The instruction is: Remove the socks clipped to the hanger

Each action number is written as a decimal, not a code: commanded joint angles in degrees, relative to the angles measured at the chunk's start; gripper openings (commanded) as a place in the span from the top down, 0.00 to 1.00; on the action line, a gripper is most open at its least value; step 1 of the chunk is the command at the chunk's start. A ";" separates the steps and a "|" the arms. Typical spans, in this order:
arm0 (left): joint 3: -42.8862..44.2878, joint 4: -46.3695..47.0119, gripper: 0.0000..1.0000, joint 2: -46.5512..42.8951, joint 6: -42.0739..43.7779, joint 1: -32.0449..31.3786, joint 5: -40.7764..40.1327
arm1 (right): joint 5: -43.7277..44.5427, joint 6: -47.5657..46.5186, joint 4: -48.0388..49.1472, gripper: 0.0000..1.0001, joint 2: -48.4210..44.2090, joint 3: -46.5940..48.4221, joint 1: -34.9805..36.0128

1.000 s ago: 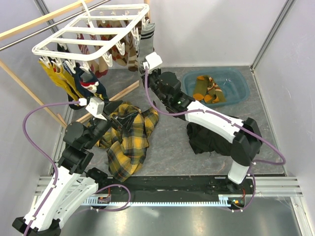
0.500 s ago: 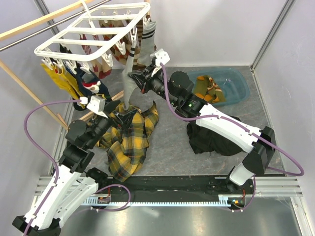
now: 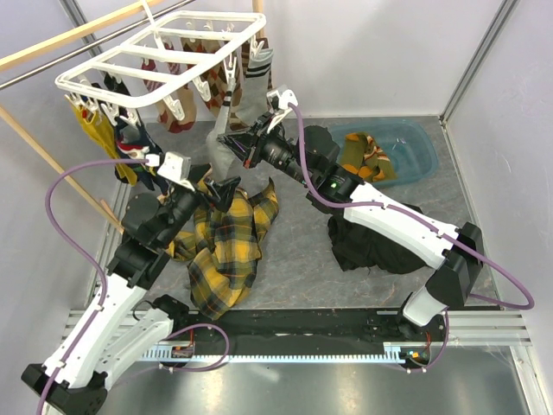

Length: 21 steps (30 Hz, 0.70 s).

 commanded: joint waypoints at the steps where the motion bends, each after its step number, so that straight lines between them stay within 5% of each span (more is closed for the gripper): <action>1: 4.75 3.54 0.09 3.18 3.22 -0.13 -3.24 | -2.50 5.25 4.98 1.00 -0.56 3.12 0.46; 4: 5.38 5.38 0.13 5.37 3.57 -0.13 -3.33 | -2.33 5.69 4.98 0.99 -0.29 3.03 0.38; 7: 5.03 6.26 0.37 6.78 4.71 -0.13 -2.11 | -2.50 6.04 4.19 0.99 -0.55 2.59 0.38; 8: 4.76 6.61 0.56 6.79 4.97 -0.13 -1.58 | -2.50 6.13 4.28 0.99 -0.64 2.41 0.38; 11: 3.01 8.37 0.93 5.65 5.33 -0.13 -1.57 | -2.50 6.22 4.19 0.98 -1.17 1.45 0.38; 12: 2.13 8.72 0.98 5.21 5.50 -0.13 -1.66 | -1.63 6.22 3.84 0.97 -1.17 1.27 0.38; 15: 0.11 10.65 0.98 3.01 6.12 -0.13 -1.84 | 1.18 5.17 1.73 0.91 -1.78 0.92 0.38; 21: -1.66 10.92 0.98 1.43 5.77 -0.13 0.79 | 11.98 3.15 -6.26 0.62 -2.93 3.46 0.64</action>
